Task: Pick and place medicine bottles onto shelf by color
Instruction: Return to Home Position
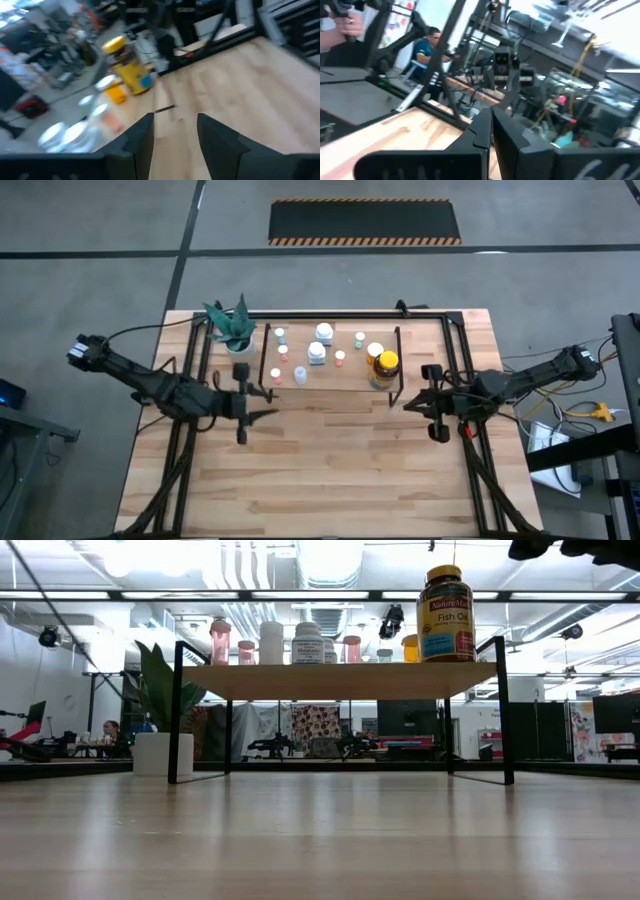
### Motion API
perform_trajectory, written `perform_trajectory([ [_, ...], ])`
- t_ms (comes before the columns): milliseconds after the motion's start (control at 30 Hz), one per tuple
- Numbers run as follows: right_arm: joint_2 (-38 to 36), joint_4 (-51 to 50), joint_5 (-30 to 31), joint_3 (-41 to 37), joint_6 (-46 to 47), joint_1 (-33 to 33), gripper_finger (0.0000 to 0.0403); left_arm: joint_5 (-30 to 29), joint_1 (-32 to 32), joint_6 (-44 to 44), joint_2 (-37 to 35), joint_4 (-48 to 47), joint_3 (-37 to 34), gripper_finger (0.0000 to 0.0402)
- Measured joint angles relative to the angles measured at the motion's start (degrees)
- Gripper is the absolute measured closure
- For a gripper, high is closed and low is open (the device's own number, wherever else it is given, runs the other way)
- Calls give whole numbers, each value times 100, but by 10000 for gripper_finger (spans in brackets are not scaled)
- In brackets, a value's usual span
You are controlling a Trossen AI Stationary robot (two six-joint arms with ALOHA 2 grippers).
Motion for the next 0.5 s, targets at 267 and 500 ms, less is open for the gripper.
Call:
perform_trajectory([
  [267, -590, -437, -73, -6, -47, -644, 394, -154, 499, -28, -1735, 253, -1029, 271],
  [500, -1171, -881, -149, -192, 119, -726, 394, -113, 497, -352, -2611, 304, -1899, 308],
])
